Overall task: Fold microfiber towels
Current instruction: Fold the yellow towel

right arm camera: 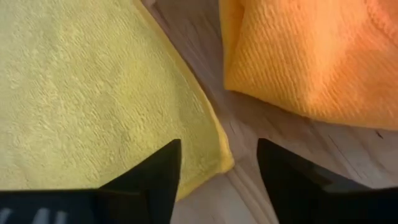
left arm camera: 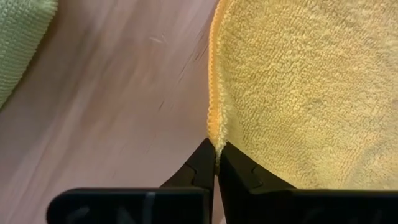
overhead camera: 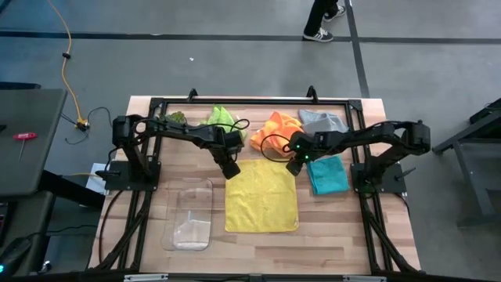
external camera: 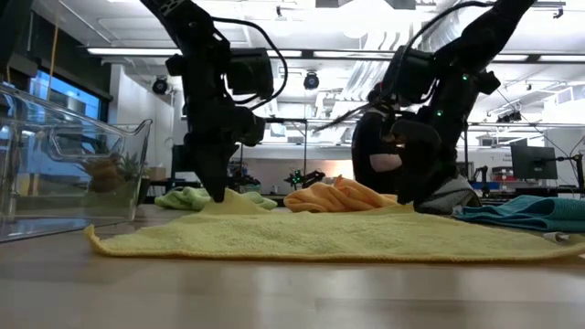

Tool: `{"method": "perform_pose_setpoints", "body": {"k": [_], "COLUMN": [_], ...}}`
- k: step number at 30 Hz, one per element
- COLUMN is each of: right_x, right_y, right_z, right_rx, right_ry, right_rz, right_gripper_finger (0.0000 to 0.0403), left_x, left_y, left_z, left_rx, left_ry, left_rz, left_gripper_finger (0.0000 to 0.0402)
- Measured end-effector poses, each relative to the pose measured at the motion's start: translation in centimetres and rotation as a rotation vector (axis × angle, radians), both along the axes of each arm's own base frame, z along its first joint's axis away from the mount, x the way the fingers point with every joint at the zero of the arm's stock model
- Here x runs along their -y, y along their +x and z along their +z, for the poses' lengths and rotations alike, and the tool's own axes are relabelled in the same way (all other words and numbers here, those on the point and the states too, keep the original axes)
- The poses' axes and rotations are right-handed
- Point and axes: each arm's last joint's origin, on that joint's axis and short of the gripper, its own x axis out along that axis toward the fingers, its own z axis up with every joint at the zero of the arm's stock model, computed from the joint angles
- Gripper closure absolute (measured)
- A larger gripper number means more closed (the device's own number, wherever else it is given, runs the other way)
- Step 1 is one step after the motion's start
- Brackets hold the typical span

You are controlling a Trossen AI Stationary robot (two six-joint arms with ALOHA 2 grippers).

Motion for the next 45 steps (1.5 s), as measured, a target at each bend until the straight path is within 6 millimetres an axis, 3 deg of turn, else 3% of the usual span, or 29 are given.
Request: {"method": "perform_pose_setpoints", "body": {"k": [8,17,23,31,34,39,45], "right_x": [-0.1,0.0,0.0,-0.3,-0.4,-0.5,-0.4], "right_y": [0.1,0.2,0.2,-0.4,-0.5,-1.0,-1.8], "right_z": [-0.1,0.0,0.0,0.0,0.9,4.2,7.2], "right_rx": [0.001,0.011,0.015,-0.028,-0.010,0.071,0.064], "right_ry": [0.006,-0.003,-0.005,0.045,0.034,-0.011,-0.104], "right_rz": [-0.007,0.005,0.020,0.040,0.065,0.096,0.100], "right_gripper_finger": [0.0288,0.0308,0.0391,0.0400,0.0401,0.0402,0.0402], "left_x": [0.0,0.1,0.1,0.1,0.0,0.0,-0.8], "left_y": [0.0,0.1,0.1,0.0,0.1,-0.2,-0.6], "left_z": [0.0,0.0,0.0,0.0,0.0,0.6,2.7], "left_rx": [0.003,0.003,0.003,0.003,0.004,-0.009,0.033], "left_ry": [0.001,0.001,0.000,0.000,0.003,0.090,0.254], "left_rz": [-0.001,-0.002,0.000,-0.002,-0.011,-0.072,-0.102], "left_gripper_finger": [0.0401,0.0401,0.0401,0.0401,0.0401,0.0401,0.0402]}}
